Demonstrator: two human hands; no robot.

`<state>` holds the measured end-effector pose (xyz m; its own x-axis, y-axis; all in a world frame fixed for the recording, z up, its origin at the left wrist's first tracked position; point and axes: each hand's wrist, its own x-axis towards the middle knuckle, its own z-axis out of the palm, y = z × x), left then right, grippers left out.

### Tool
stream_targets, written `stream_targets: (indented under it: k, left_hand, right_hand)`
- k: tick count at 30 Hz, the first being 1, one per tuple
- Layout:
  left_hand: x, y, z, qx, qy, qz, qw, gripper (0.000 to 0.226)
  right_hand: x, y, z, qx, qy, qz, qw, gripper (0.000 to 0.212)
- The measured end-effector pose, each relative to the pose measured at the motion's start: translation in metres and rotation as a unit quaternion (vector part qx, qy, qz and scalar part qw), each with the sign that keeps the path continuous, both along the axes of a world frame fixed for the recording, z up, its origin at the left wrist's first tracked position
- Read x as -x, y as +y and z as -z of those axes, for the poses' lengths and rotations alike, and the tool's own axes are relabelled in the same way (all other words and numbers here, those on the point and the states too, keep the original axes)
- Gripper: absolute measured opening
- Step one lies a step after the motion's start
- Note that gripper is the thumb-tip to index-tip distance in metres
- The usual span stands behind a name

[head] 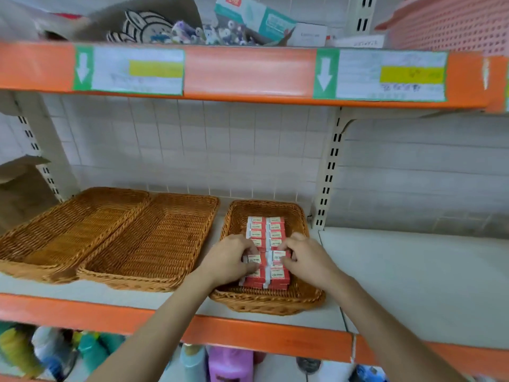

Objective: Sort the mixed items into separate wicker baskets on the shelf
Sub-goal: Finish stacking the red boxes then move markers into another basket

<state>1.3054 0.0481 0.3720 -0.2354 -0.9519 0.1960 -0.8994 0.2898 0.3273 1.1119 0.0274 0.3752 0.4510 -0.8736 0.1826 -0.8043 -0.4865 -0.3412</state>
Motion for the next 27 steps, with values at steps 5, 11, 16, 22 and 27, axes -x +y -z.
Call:
stream_targets:
  k: [5, 11, 16, 22, 27]
  left_hand:
    - [0.001, 0.0, 0.0, 0.014, -0.004, -0.002, 1.0, 0.033]
    - [0.003, -0.007, -0.007, 0.017, -0.01, 0.0, 1.0, 0.031]
    - [0.003, -0.01, -0.006, 0.018, -0.018, -0.002, 1.0, 0.03]
    - [0.006, -0.012, -0.004, 0.013, -0.022, -0.001, 1.0, 0.026]
    - [0.005, -0.014, -0.002, 0.027, -0.024, 0.004, 0.999, 0.014]
  right_hand:
    - [0.001, 0.001, -0.001, -0.009, 0.049, -0.004, 0.999, 0.039]
    - [-0.002, -0.006, -0.007, -0.002, 0.036, -0.02, 0.999, 0.04]
    - [-0.005, -0.006, -0.003, 0.0, 0.045, -0.02, 0.999, 0.04]
    - [-0.005, -0.007, 0.0, 0.013, 0.041, -0.015, 0.999, 0.022]
    - [-0.006, -0.005, -0.001, 0.023, 0.048, -0.007, 0.999, 0.009]
